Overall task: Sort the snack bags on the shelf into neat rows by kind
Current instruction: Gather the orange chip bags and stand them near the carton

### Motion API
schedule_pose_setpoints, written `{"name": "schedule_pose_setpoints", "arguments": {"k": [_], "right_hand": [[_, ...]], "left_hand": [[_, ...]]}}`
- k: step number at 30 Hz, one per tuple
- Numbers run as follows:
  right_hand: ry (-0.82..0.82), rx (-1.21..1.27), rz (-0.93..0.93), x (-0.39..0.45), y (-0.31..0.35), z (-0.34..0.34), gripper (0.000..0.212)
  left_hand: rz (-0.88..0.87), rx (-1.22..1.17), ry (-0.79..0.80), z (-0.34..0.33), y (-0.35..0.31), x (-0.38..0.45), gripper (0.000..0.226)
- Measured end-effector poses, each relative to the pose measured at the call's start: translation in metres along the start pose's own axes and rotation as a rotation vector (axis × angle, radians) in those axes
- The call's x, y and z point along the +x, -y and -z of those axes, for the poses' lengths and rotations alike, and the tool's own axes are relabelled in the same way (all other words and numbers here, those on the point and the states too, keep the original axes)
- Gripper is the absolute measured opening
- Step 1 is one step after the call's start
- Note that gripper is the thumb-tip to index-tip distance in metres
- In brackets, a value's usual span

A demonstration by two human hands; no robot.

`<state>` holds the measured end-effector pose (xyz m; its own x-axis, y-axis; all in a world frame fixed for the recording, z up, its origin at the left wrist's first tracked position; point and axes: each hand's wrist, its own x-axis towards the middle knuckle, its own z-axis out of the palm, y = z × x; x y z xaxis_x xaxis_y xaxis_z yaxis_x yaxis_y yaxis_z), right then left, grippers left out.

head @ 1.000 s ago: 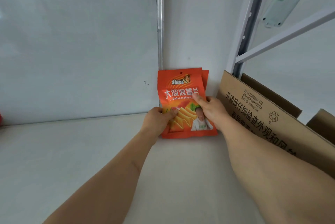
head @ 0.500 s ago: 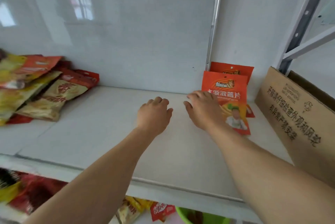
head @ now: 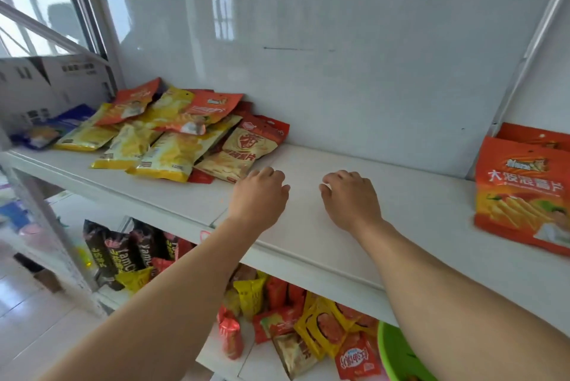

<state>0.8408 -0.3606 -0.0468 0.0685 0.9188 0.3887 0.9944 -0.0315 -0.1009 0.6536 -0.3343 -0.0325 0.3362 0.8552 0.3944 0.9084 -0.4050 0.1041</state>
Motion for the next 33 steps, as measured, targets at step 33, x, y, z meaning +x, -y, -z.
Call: {"name": "schedule_pose_setpoints", "arguments": {"k": [33], "right_hand": [[0.004, 0.356, -0.51, 0.277, 0.285, -0.085, 0.101]], "left_hand": [[0.357, -0.38, -0.18, 0.016, 0.34, 0.172, 0.054]]}}
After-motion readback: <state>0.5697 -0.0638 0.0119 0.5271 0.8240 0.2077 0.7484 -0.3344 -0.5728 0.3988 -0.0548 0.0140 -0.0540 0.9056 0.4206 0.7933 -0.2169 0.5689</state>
